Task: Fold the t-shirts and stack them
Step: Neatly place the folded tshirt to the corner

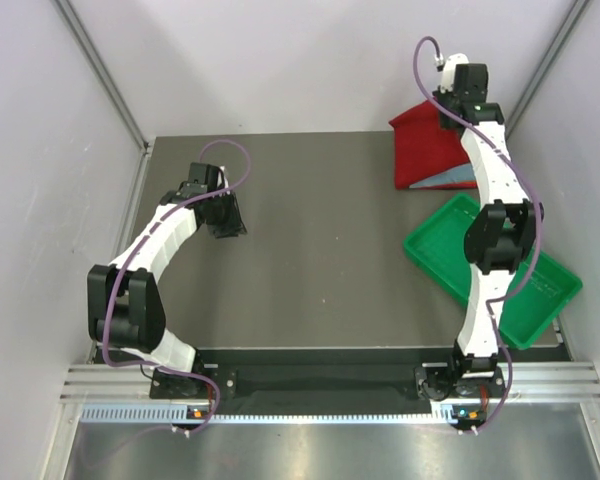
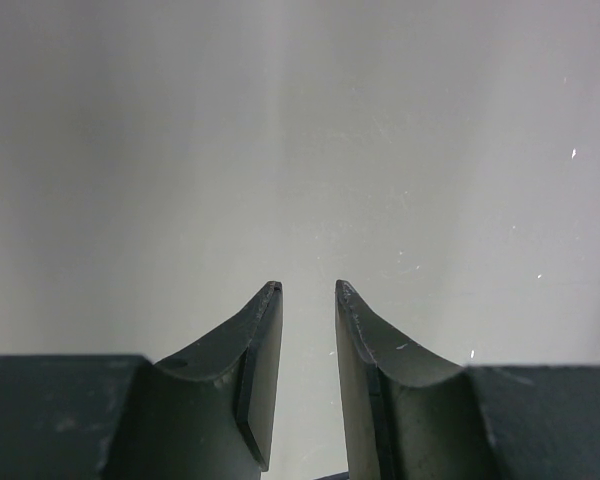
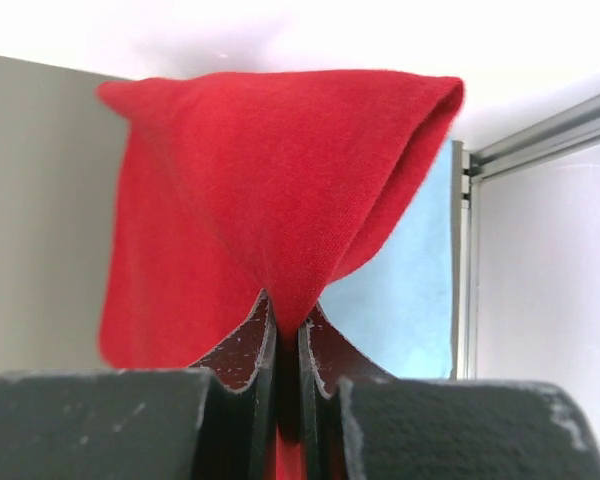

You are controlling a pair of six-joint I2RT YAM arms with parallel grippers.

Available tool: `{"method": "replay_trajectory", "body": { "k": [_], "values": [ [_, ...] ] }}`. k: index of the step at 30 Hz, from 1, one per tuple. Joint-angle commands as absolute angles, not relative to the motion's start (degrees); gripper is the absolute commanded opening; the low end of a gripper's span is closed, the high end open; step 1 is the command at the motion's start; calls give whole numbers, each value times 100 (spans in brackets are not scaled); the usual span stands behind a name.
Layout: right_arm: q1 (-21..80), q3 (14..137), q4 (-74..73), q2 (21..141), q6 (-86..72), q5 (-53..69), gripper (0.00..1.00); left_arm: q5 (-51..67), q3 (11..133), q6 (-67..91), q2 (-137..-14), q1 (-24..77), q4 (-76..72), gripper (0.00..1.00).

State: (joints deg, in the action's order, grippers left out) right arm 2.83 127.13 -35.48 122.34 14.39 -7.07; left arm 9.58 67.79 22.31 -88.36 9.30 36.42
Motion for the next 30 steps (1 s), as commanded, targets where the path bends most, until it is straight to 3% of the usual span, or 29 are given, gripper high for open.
{"method": "replay_trajectory", "body": {
  "k": [1,5,18,30],
  "values": [
    [44,13253,-3024,12523,1511,-467,0,976,6785,2127,-8824,914,3472,33],
    [-447,13877,-2919,13183,1617,-308,0,1037,6785,2136,-8894,914,3472,33],
    [-1028,14098,-2101,14088,1547,290,0,1274,6812,2188,-9176,914,3419,35],
    [-976,13615,-1987,13747,1433,141,0,1283,6847,2188,-9220,914,3437,34]
  ]
}}
